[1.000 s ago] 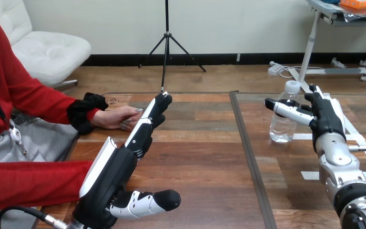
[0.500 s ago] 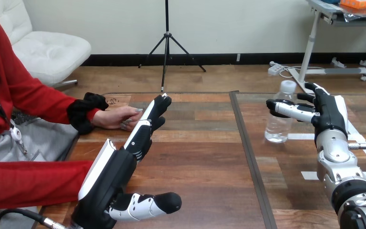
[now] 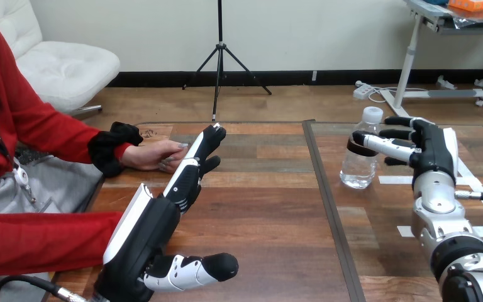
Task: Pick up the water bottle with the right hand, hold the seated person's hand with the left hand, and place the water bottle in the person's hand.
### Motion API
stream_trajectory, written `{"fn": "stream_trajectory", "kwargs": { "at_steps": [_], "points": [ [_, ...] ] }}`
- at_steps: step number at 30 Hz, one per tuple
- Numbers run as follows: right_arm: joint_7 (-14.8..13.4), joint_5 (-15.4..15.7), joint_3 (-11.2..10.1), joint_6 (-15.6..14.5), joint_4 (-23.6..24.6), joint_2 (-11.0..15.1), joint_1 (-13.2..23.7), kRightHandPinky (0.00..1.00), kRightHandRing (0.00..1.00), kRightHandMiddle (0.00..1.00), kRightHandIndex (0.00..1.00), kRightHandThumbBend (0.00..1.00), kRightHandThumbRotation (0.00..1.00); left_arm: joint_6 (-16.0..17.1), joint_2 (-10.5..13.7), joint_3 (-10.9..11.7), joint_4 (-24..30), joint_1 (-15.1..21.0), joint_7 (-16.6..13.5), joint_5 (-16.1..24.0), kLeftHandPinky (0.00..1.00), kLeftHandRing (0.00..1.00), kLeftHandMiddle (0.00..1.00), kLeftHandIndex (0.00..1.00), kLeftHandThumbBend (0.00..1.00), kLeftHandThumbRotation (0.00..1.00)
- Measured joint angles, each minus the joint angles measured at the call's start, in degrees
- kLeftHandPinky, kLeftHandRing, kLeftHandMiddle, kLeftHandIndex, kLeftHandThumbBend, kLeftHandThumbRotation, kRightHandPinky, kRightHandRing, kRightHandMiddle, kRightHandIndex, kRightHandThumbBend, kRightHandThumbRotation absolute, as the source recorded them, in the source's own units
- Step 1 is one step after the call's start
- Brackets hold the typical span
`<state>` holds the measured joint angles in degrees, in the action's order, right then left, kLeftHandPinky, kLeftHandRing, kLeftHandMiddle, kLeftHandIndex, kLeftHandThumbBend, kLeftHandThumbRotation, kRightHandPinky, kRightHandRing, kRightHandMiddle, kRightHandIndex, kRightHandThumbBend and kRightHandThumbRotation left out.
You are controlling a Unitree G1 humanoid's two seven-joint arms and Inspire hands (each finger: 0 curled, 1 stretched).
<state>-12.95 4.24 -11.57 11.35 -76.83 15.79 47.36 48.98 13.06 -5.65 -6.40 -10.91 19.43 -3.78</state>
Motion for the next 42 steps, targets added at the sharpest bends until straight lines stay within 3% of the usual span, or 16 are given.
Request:
{"fn": "stream_trajectory", "kwargs": {
  "at_steps": [28,42],
  "points": [
    [1.15,-1.22,-1.74,-0.30,-0.09,-0.48,0.00,0.39,0.45,0.54,0.51,0.81,0.00,-0.04,0.01,0.02,0.19,0.01,0.07,-0.29,0.92,1.00,1.00,1.00,1.00,0.72],
    [0.87,1.85,1.38,-0.84,-0.03,-0.17,0.00,0.38,0.46,0.54,0.54,0.85,0.00,-0.04,0.00,0.00,0.18,0.15,0.12,-0.25,0.92,1.00,1.00,1.00,1.00,0.74]
  ]
}}
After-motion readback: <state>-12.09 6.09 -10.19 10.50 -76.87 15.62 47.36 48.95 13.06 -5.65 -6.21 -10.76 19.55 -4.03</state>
